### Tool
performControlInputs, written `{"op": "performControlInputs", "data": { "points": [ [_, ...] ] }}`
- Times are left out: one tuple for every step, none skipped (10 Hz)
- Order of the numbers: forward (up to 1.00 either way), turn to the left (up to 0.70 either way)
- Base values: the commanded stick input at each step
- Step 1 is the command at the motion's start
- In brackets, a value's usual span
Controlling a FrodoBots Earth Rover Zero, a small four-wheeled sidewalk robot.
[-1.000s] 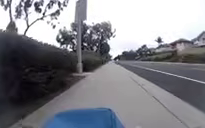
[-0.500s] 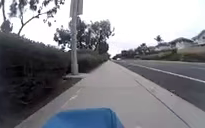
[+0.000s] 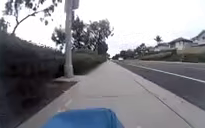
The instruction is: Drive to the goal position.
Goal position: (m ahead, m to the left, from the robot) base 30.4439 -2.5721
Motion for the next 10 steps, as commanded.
{"op": "performControlInputs", "data": {
  "points": [
    [1.00,0.00],
    [1.00,0.00],
    [1.00,0.00],
    [1.00,0.00],
    [1.00,0.00],
    [1.00,0.00],
    [1.00,0.00],
    [1.00,0.00],
    [1.00,0.00],
    [1.00,0.00]
  ]
}}
